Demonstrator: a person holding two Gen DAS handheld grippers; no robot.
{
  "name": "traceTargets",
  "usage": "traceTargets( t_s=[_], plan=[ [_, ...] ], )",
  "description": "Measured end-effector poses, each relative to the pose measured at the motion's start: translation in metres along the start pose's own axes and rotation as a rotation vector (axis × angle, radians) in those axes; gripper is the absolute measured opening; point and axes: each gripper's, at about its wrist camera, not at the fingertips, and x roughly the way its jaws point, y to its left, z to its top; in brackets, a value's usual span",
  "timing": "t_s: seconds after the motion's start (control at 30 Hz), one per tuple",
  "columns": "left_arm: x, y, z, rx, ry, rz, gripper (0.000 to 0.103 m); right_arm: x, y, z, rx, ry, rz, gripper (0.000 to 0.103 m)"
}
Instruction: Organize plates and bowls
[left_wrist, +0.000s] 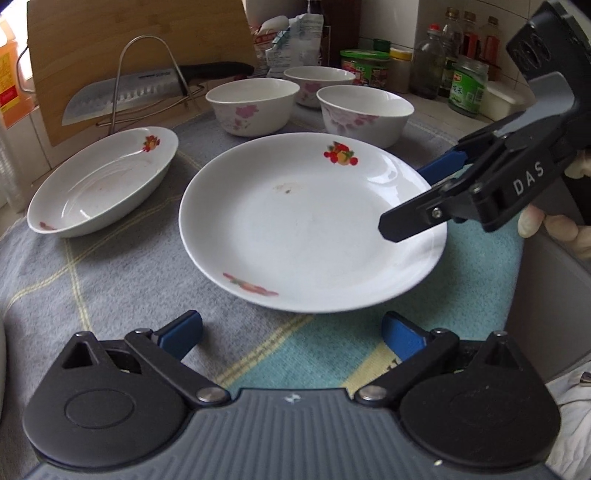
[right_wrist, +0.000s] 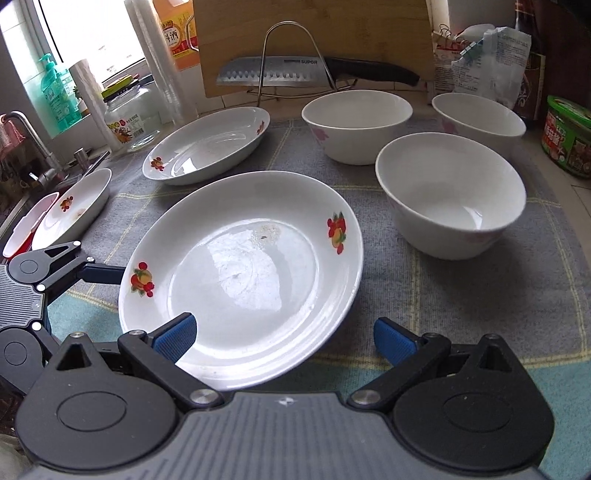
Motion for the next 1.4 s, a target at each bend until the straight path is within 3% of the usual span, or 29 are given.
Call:
traceTargets(
  t_s=[0.8,1.4],
  plan=[
    [0.015,0.016,0.012,0.162,-0.047,-0.146,0.103,0.038,-0.002,0.044,-0.090,0.086,0.052,0.103],
    [0.012,0.023,0.010,0.239,-0.068,-0.218,0.102,0.040,-0.009,0.054,0.009,0.109,0.104,0.103]
  ],
)
